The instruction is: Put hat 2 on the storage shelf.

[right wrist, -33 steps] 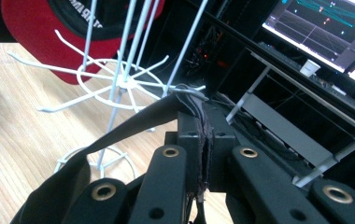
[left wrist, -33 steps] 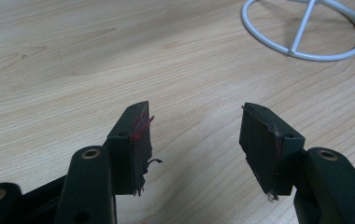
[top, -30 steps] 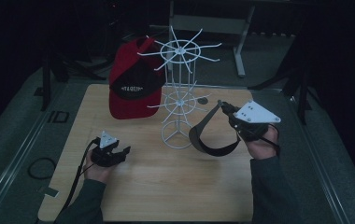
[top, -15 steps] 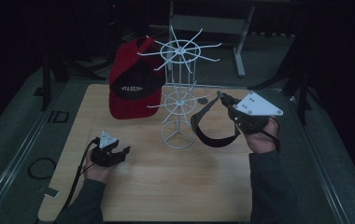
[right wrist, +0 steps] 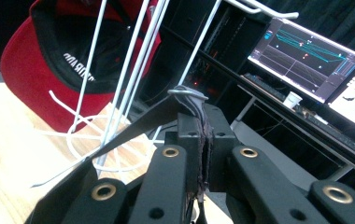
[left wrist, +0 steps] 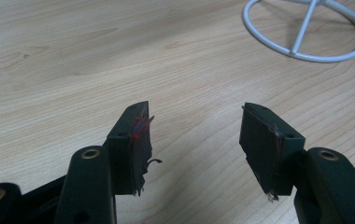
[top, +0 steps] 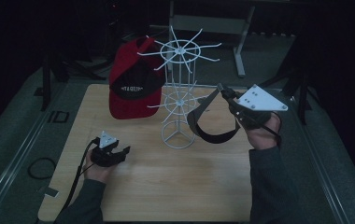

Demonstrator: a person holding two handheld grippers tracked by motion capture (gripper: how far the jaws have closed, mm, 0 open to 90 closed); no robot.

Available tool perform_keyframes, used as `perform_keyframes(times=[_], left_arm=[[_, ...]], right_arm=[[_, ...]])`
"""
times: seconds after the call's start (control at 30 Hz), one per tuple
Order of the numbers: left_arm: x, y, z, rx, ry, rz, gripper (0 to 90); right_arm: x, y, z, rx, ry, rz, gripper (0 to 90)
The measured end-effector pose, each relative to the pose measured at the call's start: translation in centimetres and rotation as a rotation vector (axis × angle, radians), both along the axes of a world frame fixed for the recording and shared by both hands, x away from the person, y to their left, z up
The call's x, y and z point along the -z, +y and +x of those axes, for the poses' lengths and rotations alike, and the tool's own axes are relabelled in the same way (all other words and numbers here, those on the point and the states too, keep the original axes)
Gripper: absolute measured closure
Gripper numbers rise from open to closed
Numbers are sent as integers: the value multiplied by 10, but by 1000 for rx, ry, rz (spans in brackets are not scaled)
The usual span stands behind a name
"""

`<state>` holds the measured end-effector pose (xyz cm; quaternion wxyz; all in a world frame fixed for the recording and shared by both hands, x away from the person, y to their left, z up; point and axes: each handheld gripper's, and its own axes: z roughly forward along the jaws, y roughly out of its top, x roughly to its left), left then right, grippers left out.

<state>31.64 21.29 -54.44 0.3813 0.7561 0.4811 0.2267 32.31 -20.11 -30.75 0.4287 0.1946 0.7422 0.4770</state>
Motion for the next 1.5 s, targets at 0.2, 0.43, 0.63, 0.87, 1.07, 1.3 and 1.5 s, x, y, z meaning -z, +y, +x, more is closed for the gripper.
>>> perform_keyframes(times=[0.2, 0.43, 0.63, 0.87, 1.07, 1.3, 1.5], left_arm=[[0, 0, 0, -1, -1, 0, 438], [0, 0, 0, 0, -1, -1, 439], [0, 0, 0, -1, -2, -3, 440], [0, 0, 0, -1, -2, -2, 440], [0, 1, 0, -3, -6, -7, 443], [0, 1, 0, -3, -6, -8, 443], [0, 1, 0, -1, -6, -7, 443]], right_arm=[[-11, 0, 1, -2, -16, 20, 876], [-20, 3, 0, -7, -34, 16, 877], [-27, 4, 0, -10, -45, 16, 876], [-34, 6, 1, -12, -57, 28, 877], [-42, 7, 2, -12, -70, 31, 877], [-48, 5, 3, -7, -79, 45, 877], [-53, 5, 3, -5, -86, 53, 877]])
